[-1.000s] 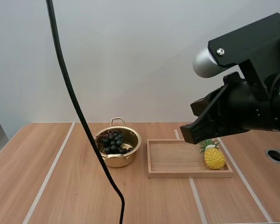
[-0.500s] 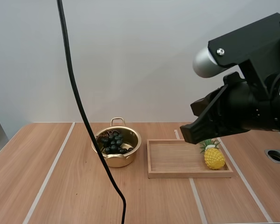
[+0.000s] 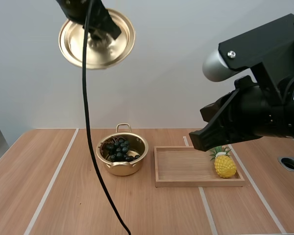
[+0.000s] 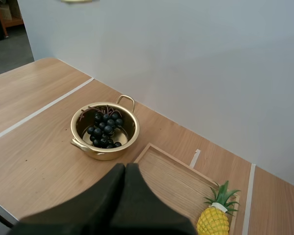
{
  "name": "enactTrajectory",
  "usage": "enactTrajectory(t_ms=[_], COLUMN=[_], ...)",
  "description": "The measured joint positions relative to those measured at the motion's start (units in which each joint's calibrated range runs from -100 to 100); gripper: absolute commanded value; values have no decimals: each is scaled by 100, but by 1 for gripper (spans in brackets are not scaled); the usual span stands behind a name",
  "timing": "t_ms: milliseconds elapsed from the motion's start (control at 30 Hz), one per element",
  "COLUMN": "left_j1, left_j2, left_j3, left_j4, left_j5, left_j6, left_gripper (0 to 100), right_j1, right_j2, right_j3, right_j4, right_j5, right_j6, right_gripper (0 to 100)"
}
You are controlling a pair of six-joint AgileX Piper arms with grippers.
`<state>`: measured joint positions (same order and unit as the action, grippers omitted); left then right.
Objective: Open the pot, put the grape inside, and close it
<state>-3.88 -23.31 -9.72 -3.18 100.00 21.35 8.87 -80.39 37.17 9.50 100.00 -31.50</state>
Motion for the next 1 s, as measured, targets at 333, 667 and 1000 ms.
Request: enactTrajectory(t_ms=[333, 667, 1000], left_j1=[0, 0, 0], left_j2=[161, 1199, 2163], left_j3=[1968, 2245, 2255], left_j4=[-209, -517, -605], left_j5=[0, 0, 0], left_j6=[729, 995, 1175], left_gripper=[0, 0, 0], right_j1=[0, 0, 0], right_j2=[0, 0, 0], right_j3=[0, 0, 0], right_j4=[0, 22, 22], right_j5=[0, 0, 0], right_j6=[0, 0, 0], right_gripper=[0, 0, 0])
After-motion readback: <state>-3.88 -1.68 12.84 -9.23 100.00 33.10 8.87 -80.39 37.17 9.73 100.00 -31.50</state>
